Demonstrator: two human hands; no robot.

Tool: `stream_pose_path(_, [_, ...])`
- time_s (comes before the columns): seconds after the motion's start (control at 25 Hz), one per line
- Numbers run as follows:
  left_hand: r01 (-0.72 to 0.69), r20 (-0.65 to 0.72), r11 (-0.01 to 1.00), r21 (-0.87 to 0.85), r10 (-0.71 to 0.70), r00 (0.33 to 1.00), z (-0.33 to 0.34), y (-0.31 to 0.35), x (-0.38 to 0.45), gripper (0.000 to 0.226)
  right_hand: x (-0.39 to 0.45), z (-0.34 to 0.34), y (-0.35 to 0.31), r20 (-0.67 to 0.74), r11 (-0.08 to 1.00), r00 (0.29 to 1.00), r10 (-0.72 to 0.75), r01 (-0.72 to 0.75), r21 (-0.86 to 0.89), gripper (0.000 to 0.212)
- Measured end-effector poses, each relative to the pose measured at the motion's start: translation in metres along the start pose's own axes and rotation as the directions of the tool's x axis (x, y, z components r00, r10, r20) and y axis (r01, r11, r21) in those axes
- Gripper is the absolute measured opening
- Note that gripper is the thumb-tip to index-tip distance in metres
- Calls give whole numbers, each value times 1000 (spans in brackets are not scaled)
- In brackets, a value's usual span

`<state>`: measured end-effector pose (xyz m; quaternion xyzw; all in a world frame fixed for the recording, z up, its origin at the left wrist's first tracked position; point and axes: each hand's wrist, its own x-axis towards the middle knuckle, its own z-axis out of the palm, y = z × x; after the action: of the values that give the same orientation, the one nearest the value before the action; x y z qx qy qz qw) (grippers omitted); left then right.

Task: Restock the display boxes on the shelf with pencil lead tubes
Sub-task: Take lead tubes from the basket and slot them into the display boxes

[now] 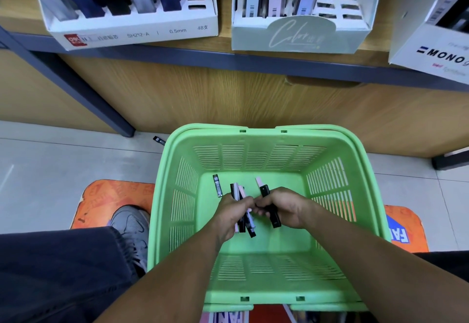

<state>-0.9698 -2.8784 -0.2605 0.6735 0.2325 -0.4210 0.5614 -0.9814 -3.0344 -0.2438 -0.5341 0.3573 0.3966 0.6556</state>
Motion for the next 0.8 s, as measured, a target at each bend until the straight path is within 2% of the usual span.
stream_pose_path(0.12, [5,-14,998,-60,-6,1000,1,10,-8,2,1,2,-1,-31,997,999,-28,26,-67,13])
stream_pose_path(0.2, [7,-61,995,-99,-13,998,0,15,-7,4,3,8,-1,-119,982,985,-127,108,-154,16])
stream_pose_path(0.24, [7,-88,992,-125,-18,996,-1,15,-2,13,5,11,-1,-171,975,970,-175,146,-167,19])
stream_pose_path(0.32, [15,-112,987,-160,-33,993,-2,17,0,27,6,16,-2,-259,979,944,-202,185,-89,17])
stream_pose_path(0.4, [36,-90,985,-167,-51,995,-6,15,2,24,4,18,-6,-316,971,918,-239,220,-96,18])
stream_pose_path(0.44, [59,-41,986,-156,-66,997,-8,14,0,20,3,19,-9,-302,953,908,-290,247,-173,21])
stream_pose_path(0.56, [92,118,992,-85,-82,990,-10,10,-2,8,3,24,-19,-143,878,910,-389,319,-357,41])
stream_pose_path(0.64, [93,172,992,-84,-77,982,-8,11,-5,2,4,27,-22,-81,851,925,-372,304,-428,51])
stream_pose_path(0.8, [104,218,988,-113,-77,973,-12,13,-7,7,9,27,-23,-61,779,943,-327,233,-582,46])
